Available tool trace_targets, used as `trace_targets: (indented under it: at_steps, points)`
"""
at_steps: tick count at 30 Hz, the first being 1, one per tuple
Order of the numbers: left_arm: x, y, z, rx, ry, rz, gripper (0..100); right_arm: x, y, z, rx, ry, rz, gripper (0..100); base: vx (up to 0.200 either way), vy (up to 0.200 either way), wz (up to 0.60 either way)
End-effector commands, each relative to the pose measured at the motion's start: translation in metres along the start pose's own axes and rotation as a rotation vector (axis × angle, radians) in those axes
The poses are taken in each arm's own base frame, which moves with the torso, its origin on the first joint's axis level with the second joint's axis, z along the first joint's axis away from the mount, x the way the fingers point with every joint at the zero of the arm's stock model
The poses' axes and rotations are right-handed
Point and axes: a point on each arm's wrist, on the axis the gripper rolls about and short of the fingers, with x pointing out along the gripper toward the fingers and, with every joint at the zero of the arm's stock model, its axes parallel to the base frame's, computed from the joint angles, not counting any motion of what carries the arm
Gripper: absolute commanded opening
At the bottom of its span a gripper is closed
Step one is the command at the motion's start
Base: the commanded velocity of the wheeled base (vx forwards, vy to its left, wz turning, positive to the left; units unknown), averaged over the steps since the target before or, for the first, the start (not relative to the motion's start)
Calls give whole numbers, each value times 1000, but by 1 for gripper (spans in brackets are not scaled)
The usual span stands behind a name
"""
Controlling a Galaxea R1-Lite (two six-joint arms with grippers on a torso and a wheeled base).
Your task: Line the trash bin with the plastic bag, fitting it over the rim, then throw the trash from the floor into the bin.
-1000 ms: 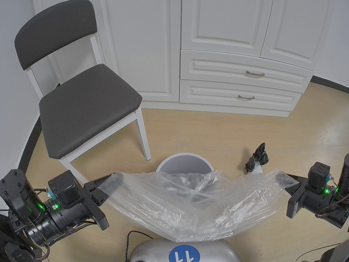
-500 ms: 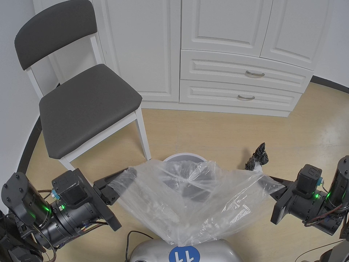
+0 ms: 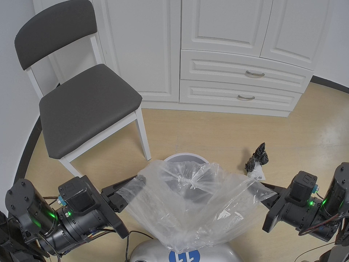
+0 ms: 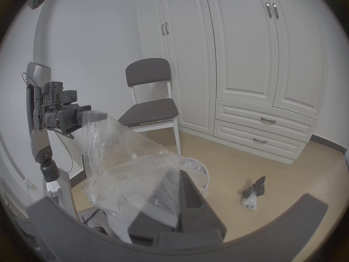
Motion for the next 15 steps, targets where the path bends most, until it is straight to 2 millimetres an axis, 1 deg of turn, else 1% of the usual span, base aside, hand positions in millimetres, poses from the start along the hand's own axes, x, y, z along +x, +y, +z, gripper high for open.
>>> trace_targets:
  at_steps: [1,4,6,11,15]
  points:
    - [3,0,-2,-3,8,-1,0,7,4,-4,12,26,14,0,0,0,0]
    - [7,0,-4,-5,19,-1,0,12,9,-6,43,37,28,0,0,0,0]
    - [11,1,-4,-11,17,5,0,18,16,-3,95,2,49,0,0,0,0]
    - [12,1,-4,-32,13,4,0,29,21,-1,146,-68,50,0,0,0,0]
    - [13,1,-5,-52,20,4,0,37,23,-3,185,-87,50,0,0,0,0]
